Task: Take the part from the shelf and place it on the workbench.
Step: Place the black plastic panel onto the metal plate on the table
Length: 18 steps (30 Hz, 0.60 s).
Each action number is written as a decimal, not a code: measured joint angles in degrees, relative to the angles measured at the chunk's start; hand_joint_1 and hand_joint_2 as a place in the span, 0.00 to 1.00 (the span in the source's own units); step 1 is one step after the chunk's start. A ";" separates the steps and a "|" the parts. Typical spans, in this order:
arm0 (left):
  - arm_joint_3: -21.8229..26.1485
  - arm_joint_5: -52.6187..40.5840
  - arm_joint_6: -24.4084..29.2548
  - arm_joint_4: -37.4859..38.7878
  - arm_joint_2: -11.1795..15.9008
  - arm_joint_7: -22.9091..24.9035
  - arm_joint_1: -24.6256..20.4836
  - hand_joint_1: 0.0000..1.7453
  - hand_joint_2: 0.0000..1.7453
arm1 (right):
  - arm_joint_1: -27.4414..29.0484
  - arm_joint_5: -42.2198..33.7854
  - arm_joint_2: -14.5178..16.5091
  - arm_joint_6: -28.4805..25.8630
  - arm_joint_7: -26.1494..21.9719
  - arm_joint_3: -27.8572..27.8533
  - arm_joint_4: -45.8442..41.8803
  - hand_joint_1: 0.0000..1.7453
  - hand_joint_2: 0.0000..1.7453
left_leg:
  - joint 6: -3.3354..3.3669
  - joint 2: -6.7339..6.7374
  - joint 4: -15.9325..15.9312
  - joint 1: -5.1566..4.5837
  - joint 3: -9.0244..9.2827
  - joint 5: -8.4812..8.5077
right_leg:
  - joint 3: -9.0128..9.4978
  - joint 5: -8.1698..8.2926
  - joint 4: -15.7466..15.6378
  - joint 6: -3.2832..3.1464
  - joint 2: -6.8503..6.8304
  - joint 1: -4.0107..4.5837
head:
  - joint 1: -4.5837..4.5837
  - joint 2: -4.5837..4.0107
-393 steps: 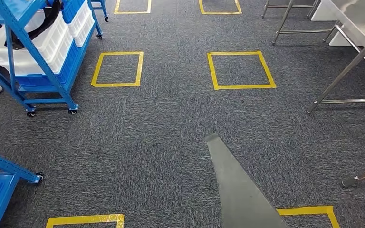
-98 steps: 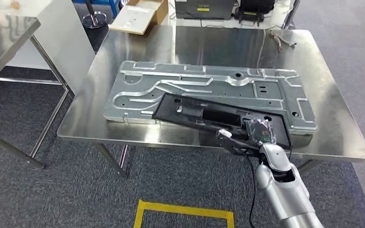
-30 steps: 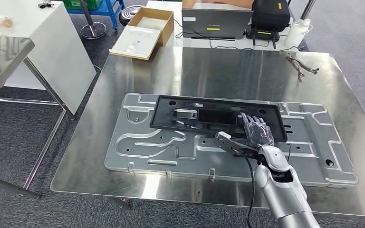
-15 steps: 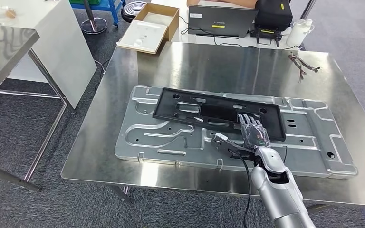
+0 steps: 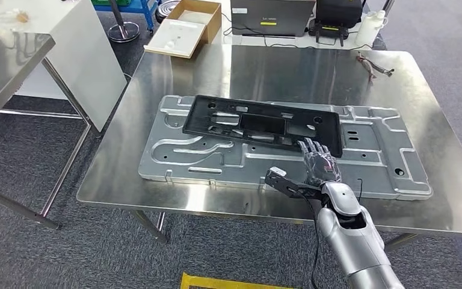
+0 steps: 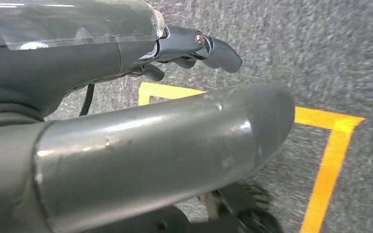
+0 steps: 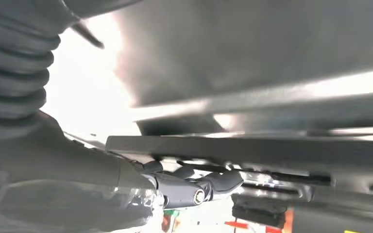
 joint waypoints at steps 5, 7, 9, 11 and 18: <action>0.03 0.41 0.02 0.00 0.09 0.09 -0.40 0.00 0.00 | -0.61 0.80 -0.09 -0.08 -0.02 1.26 -0.80 0.00 1.00 | 1.26 0.05 -12.77 -0.78 8.28 -0.20 | -1.51 2.01 0.49 1.48 -0.33 0.07 | 0.01 0.00; 0.06 0.47 0.04 0.01 0.03 0.21 -0.37 0.00 0.00 | -0.57 1.19 -0.07 -0.28 -0.02 1.75 -1.07 0.00 1.00 | 2.03 0.28 -13.36 -0.55 7.60 1.06 | -1.88 1.70 0.70 2.22 -0.25 -0.10 | 0.01 0.00; 0.07 0.48 0.05 0.02 -0.02 0.31 -0.37 0.00 0.00 | -0.60 1.56 0.06 -0.51 -0.02 2.04 -1.31 0.00 1.00 | 2.76 0.59 -13.92 -0.20 6.39 2.69 | -3.23 -2.74 4.14 2.84 -0.08 -0.26 | 0.02 0.00; 0.07 0.48 0.12 0.02 -0.02 0.32 -0.39 0.00 0.00 | -0.59 1.98 0.22 -0.59 -0.02 2.33 -1.42 0.00 1.00 | 3.00 0.65 -13.86 -0.22 4.52 4.15 | -5.07 -8.35 11.02 3.42 -0.05 -0.51 | 0.02 0.00; 0.09 0.63 0.21 0.02 -0.05 0.32 -0.40 0.00 0.00 | -0.73 3.17 0.27 -0.62 0.00 3.67 -2.07 0.00 1.00 | 1.41 0.55 -12.69 -0.20 -1.27 8.29 | 6.46 -5.73 2.43 3.65 0.17 -1.15 | 0.01 0.00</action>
